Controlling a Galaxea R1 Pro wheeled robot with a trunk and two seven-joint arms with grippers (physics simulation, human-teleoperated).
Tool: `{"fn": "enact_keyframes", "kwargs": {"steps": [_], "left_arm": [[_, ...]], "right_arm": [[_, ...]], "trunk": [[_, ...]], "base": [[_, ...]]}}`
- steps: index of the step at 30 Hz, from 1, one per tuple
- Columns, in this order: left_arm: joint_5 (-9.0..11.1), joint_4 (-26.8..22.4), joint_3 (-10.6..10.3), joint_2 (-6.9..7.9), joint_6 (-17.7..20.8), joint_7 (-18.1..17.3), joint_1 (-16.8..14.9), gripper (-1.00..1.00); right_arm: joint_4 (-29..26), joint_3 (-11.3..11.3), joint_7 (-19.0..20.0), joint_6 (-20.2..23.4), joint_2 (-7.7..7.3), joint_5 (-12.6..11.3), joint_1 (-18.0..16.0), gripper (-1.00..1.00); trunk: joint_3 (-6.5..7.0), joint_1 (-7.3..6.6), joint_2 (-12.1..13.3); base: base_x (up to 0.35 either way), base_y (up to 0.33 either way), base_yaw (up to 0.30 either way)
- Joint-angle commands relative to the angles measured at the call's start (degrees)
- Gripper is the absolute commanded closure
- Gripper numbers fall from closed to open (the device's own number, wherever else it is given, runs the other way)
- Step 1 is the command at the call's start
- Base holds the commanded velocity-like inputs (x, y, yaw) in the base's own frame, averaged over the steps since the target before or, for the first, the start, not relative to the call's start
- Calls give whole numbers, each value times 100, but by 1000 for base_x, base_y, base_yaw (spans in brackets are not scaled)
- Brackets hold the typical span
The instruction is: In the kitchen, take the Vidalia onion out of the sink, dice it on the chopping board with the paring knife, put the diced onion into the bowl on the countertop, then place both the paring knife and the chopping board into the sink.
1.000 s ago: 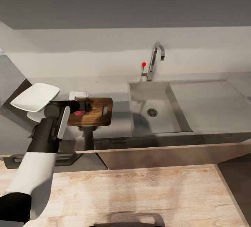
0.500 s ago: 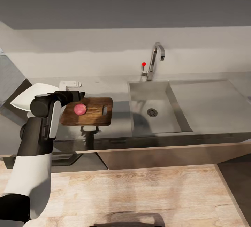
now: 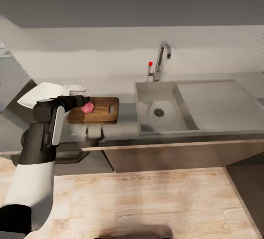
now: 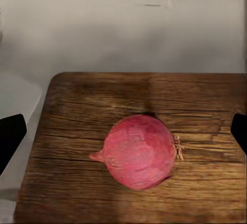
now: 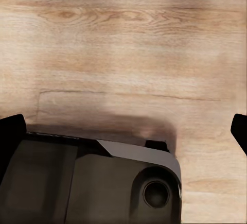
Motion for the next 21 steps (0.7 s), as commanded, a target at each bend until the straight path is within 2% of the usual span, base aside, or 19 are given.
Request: {"fn": "enact_keyframes", "kwargs": {"steps": [1,13,21], "left_arm": [[19,-4,0,2,26,15,-4,-100],[27,31,-1,3,26,15,-6,-100],[27,297,-1,-2,26,15,-4,-100]], "right_arm": [[6,33,-26,-16,1,-3,-4,-100],[6,33,-26,-16,1,-3,-4,-100],[6,33,-26,-14,1,-5,-4,-100]], "trunk": [[-7,-1,-9],[-7,-1,-9],[-7,-1,-9]], "base": [[-319,0,0],[-321,0,0],[-322,0,0]]}}
